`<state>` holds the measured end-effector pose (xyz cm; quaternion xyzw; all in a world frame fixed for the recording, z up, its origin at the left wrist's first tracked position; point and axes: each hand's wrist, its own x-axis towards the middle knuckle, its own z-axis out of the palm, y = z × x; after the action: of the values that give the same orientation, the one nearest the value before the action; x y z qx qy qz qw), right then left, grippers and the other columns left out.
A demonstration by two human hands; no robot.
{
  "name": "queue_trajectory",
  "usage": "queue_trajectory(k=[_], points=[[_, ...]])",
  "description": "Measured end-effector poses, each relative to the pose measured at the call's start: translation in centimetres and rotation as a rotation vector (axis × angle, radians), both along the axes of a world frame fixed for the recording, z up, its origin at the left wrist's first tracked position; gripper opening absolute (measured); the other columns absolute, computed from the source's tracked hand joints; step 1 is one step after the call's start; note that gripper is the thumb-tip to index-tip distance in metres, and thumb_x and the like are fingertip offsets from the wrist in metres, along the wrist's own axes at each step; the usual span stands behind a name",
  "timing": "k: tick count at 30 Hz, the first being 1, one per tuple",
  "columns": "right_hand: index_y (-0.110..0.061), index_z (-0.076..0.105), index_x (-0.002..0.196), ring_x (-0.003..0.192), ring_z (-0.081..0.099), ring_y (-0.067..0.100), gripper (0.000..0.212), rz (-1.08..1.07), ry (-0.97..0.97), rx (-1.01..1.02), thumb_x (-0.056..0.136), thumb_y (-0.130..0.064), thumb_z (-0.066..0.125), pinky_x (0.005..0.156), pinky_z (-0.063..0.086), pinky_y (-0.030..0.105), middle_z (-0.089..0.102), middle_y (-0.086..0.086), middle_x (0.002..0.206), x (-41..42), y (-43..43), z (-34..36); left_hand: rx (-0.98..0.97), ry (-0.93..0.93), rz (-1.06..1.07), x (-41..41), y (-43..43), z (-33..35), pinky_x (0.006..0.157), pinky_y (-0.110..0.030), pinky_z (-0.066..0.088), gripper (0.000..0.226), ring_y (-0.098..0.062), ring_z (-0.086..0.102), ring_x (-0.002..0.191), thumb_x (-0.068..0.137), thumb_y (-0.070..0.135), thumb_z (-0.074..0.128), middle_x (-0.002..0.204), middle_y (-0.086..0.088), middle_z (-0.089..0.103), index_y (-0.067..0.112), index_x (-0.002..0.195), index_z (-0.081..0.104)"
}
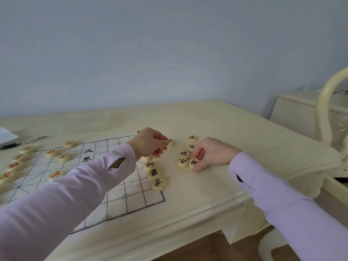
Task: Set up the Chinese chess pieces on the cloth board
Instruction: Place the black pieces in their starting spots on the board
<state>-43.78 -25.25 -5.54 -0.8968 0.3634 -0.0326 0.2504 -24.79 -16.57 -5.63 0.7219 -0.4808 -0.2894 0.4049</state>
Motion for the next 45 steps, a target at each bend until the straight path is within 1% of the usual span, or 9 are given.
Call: queue_trajectory(k=[2, 4, 8, 13, 20, 24, 28, 38, 45], points=[[-0.022, 0.064, 0.093, 0.084, 0.058, 0.013, 0.033, -0.018, -0.034, -0.001, 0.066, -0.02, 0.083, 0.08, 0.047, 0.025, 0.061, -0.002, 0.088, -0.1, 0.2, 0.0, -0.012, 0.003, -0.009, -0.4, 0.5, 0.3, 0.062, -0.021, 0.055, 0.01, -0.013, 0.058, 0.061, 0.09, 0.011, 0.058, 0.077, -0.003, 0.065, 0.006, 0.093, 0.066], [-0.022, 0.062, 0.09, 0.079, 0.057, 0.013, 0.035, -0.027, -0.064, -0.004, 0.065, -0.017, 0.084, 0.07, 0.044, 0.02, 0.061, -0.002, 0.085, -0.2, 0.4, -0.3, -0.024, -0.002, -0.021, -1.0, 1.0, 0.6, 0.054, -0.016, 0.054, 0.013, -0.012, 0.057, 0.06, 0.09, 0.009, 0.057, 0.077, -0.004, 0.065, 0.003, 0.098, 0.066], [-0.021, 0.062, 0.08, 0.07, 0.056, 0.013, 0.026, -0.051, -0.236, 0.087, 0.067, -0.009, 0.082, 0.059, 0.043, 0.018, 0.061, 0.001, 0.078, -0.4, 0.9, -0.4, -0.028, 0.005, -0.038, -1.8, 2.3, 0.8, 0.055, -0.014, 0.054, 0.017, -0.012, 0.056, 0.061, 0.09, 0.007, 0.057, 0.078, -0.005, 0.064, -0.002, 0.102, 0.066], [-0.006, 0.064, 0.091, 0.053, 0.062, 0.004, 0.015, 0.011, -0.514, 0.383, 0.079, 0.0, 0.07, 0.052, 0.05, 0.015, 0.067, 0.007, 0.073, 0.1, 3.3, 0.6, 0.03, 0.04, -0.124, -2.3, 4.6, 1.1, 0.062, -0.018, 0.056, 0.031, -0.014, 0.06, 0.066, 0.085, 0.027, 0.067, 0.081, -0.006, 0.067, -0.002, 0.097, 0.068], [-0.004, 0.065, 0.089, 0.06, 0.069, 0.011, 0.005, 0.081, -0.486, 0.63, 0.086, -0.001, 0.062, 0.058, 0.056, 0.019, 0.07, 0.007, 0.072, 1.0, 6.2, 0.5, 0.144, 0.181, -0.137, -2.1, 7.7, 1.5, 0.056, -0.012, 0.052, 0.019, -0.001, 0.061, 0.054, 0.081, 0.013, 0.07, 0.065, 0.001, 0.068, 0.0, 0.094, 0.07], [-0.002, 0.066, 0.09, 0.059, 0.069, 0.011, 0.01, 0.143, -0.353, 0.644, 0.091, -0.006, 0.056, 0.056, 0.055, 0.018, 0.07, 0.007, 0.07, 0.8, 7.0, 0.2, 0.238, 0.35, -0.114, -2.2, 9.3, 1.3, 0.052, -0.012, 0.052, 0.007, -0.003, 0.063, 0.05, 0.082, 0.004, 0.067, 0.061, 0.0, 0.07, -0.002, 0.086, 0.069], [-0.003, 0.064, 0.088, 0.054, 0.065, 0.01, 0.011, 0.087, -0.365, 0.614, 0.092, -0.005, 0.054, 0.053, 0.053, 0.019, 0.066, 0.012, 0.074, 0.4, 6.9, -0.2, 0.295, 0.393, -0.084, -2.5, 10.3, 0.6, 0.05, -0.013, 0.052, 0.003, -0.005, 0.064, 0.05, 0.081, 0.001, 0.068, 0.062, -0.004, 0.07, -0.002, 0.081, 0.069], [-0.004, 0.064, 0.09, 0.051, 0.061, 0.009, 0.01, 0.012, -0.358, 0.601, 0.093, -0.01, 0.055, 0.049, 0.051, 0.017, 0.065, 0.01, 0.073, 0.0, 7.2, -0.7, 0.279, 0.341, -0.049, -3.6, 10.3, -0.5, 0.052, -0.012, 0.052, 0.016, -0.006, 0.066, 0.053, 0.079, 0.003, 0.072, 0.064, -0.006, 0.071, -0.008, 0.091, 0.069], [-0.004, 0.064, 0.09, 0.051, 0.059, 0.009, 0.012, -0.015, -0.38, 0.587, 0.093, -0.01, 0.055, 0.049, 0.05, 0.016, 0.064, 0.009, 0.072, -0.1, 7.3, -0.9, 0.261, 0.197, -0.011, -3.6, 10.1, -0.9, 0.056, -0.016, 0.056, 0.013, -0.01, 0.063, 0.051, 0.076, 0.007, 0.076, 0.064, -0.007, 0.068, -0.004, 0.081, 0.07]])
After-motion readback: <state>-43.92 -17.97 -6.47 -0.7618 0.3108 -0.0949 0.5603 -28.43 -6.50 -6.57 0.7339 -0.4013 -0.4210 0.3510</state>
